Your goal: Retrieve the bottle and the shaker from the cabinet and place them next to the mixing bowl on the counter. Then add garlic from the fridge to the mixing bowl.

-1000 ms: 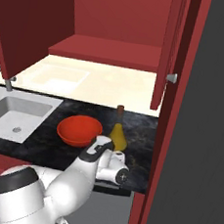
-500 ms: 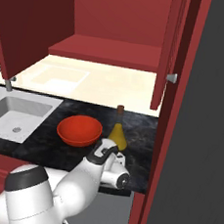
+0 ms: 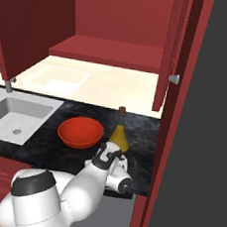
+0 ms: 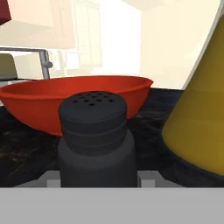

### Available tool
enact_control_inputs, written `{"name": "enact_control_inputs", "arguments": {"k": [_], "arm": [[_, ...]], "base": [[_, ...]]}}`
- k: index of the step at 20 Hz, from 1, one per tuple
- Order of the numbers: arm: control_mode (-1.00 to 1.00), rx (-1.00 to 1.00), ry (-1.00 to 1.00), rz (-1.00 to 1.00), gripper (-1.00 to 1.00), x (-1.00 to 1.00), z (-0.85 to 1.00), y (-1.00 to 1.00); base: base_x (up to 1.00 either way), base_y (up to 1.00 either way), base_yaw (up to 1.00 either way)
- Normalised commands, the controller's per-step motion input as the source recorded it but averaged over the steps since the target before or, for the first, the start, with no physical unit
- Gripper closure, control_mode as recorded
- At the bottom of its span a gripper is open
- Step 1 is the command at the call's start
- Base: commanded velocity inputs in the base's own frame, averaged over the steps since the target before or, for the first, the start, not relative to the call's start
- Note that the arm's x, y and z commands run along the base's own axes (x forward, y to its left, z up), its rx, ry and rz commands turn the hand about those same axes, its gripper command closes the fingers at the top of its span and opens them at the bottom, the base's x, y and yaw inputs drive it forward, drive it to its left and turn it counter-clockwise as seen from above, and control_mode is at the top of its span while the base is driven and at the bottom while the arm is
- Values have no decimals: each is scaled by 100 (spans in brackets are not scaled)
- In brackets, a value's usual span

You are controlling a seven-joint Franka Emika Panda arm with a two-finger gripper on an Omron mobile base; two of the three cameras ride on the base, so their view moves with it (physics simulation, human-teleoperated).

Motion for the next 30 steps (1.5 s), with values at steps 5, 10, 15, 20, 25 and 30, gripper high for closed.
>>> {"name": "enact_control_inputs", "arguments": {"k": [5, 10, 15, 20, 25, 30], "arm": [[-100, -10, 0, 0, 100, 0, -4, 5], [-100, -5, 0, 0, 100, 0, -1, 6], [-100, 0, 0, 0, -100, 0, 0, 0], [-100, 0, 0, 0, -100, 0, 0, 0], [-100, 0, 0, 0, -100, 0, 0, 0], [-100, 0, 0, 0, -100, 0, 3, 0]], "base": [[0, 0, 0], [0, 0, 0], [0, 0, 0], [0, 0, 0], [0, 0, 0], [0, 0, 0]]}}
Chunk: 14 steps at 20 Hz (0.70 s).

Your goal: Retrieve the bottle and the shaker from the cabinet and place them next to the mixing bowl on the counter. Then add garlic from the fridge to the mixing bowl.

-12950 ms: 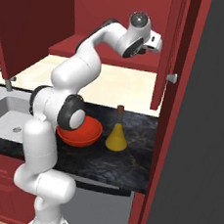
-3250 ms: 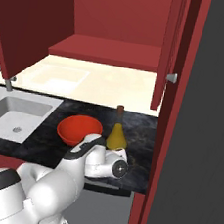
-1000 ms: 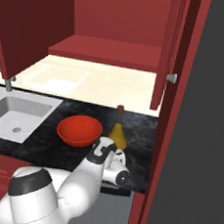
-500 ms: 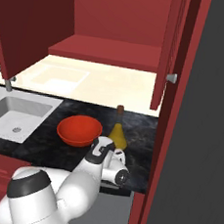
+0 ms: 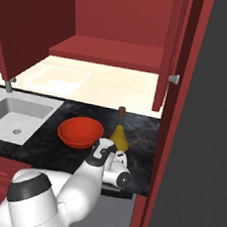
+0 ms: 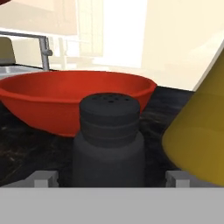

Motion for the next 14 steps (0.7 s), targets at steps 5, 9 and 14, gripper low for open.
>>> {"name": "enact_control_inputs", "arguments": {"k": [5, 9, 14], "arm": [[-100, 0, -3, 0, -100, -9, 45, 0], [-100, 0, -8, 0, -100, -12, 75, 0], [-100, 2, -4, 0, -100, -15, 84, 6]], "base": [[0, 0, 0], [0, 0, 0], [0, 0, 0]]}}
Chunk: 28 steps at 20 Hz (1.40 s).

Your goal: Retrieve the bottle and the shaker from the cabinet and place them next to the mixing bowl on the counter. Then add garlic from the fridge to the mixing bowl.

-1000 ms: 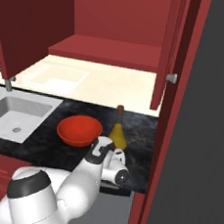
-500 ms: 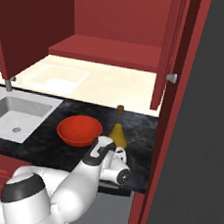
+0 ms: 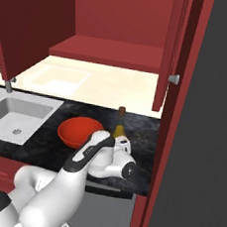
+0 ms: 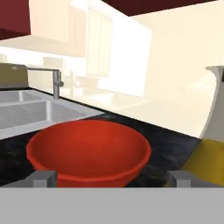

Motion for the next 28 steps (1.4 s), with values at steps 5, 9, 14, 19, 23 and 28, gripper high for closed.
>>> {"name": "enact_control_inputs", "arguments": {"k": [5, 9, 14, 19, 23, 28], "arm": [[-100, 0, -2, 0, -100, -7, 86, 15], [-100, 0, 0, -6, -100, -12, 78, 33], [-100, 2, 0, -16, -100, -63, 68, 21], [-100, 6, 0, -14, -100, -98, 73, 2], [-100, 1, 7, -8, -100, -79, 91, 0], [-100, 0, 37, -8, -100, -15, 88, 0]], "base": [[0, 0, 0], [0, 0, 0], [0, 0, 0], [0, 0, 0], [0, 0, 0], [0, 0, 0]]}}
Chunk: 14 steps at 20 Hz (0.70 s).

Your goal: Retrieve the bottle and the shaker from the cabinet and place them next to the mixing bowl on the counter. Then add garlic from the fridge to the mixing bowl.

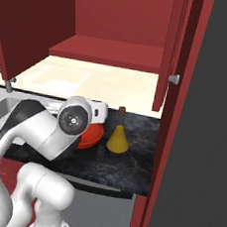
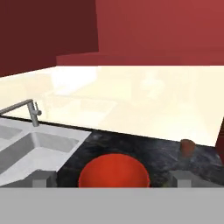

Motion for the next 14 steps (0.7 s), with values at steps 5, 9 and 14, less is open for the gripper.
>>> {"name": "enact_control_inputs", "arguments": {"k": [5, 9, 14], "arm": [[-100, 0, 30, -10, -100, -1, 38, 5], [-100, 0, -4, -13, -100, 2, -9, 56], [-100, 0, 0, -28, -100, 10, -18, 69]], "base": [[0, 0, 0], [0, 0, 0], [0, 0, 0]]}}
